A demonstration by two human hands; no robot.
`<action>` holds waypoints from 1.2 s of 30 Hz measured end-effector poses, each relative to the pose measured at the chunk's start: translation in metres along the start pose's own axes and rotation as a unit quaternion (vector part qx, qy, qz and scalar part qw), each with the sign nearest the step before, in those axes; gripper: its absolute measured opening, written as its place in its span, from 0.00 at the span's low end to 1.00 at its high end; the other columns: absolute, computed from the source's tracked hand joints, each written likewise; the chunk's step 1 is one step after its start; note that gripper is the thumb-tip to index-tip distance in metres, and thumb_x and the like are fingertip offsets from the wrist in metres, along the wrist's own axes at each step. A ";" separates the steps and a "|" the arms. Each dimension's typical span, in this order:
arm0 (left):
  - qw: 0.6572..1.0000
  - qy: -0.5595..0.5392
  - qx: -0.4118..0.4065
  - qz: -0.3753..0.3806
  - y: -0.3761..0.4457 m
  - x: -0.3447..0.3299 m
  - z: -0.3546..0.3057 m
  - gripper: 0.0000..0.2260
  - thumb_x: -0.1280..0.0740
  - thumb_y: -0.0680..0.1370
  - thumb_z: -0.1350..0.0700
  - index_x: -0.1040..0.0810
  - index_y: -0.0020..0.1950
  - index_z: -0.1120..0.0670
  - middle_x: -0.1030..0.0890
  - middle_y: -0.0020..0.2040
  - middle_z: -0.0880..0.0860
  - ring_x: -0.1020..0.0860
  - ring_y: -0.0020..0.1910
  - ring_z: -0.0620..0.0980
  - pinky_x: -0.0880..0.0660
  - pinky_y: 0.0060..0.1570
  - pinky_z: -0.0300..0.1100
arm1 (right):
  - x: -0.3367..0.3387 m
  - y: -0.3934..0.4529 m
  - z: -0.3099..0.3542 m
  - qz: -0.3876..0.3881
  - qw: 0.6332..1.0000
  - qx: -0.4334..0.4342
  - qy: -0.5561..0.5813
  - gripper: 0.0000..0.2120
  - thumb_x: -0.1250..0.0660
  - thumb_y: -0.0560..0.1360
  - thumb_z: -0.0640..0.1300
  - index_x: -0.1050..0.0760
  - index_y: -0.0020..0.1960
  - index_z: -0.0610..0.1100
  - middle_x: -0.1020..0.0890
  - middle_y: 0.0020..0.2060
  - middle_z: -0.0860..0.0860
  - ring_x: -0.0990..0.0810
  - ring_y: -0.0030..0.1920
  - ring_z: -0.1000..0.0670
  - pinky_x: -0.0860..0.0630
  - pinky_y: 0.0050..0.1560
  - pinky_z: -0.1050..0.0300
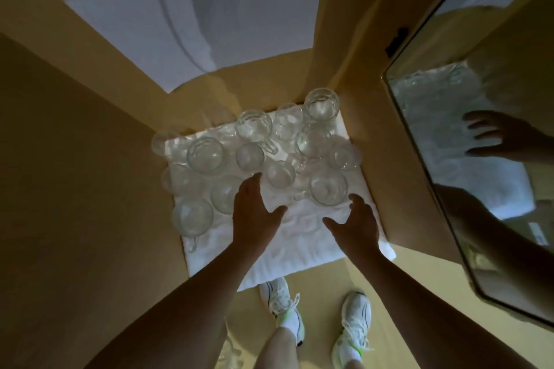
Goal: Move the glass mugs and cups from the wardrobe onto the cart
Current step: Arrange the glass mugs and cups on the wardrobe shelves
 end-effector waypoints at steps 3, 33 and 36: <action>1.000 -0.006 -0.001 -0.021 0.019 -0.019 0.009 0.43 0.20 0.71 0.49 0.39 0.80 0.54 0.33 0.77 0.54 0.35 0.76 0.53 0.39 0.70 0.41 | -0.014 0.023 -0.012 -0.021 0.999 -0.012 0.029 0.49 0.19 0.67 0.53 0.42 0.79 0.43 0.30 0.72 0.41 0.30 0.71 0.41 0.31 0.68 0.48; 0.989 -0.095 0.001 -0.116 -0.021 0.010 0.002 0.36 0.15 0.61 0.47 0.30 0.62 0.49 0.23 0.53 0.44 0.19 0.51 0.49 0.18 0.50 0.52 | -0.005 -0.004 -0.018 -0.079 0.983 0.047 0.157 0.49 0.13 0.54 0.48 0.30 0.70 0.46 0.22 0.62 0.48 0.23 0.61 0.46 0.23 0.61 0.48; 0.985 -0.094 0.000 -0.142 -0.046 0.037 -0.010 0.36 0.16 0.61 0.46 0.29 0.62 0.49 0.23 0.53 0.42 0.20 0.51 0.48 0.19 0.51 0.51 | 0.013 -0.025 0.000 -0.069 0.981 0.082 0.164 0.48 0.13 0.53 0.48 0.29 0.69 0.46 0.21 0.61 0.48 0.22 0.60 0.45 0.22 0.60 0.47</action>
Point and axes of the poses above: each hand's wrist, its own y-axis towards the middle knuckle, its own x-axis out of the back of the hand, z = x × y, the point moved 5 cm from there along y, towards the middle knuckle
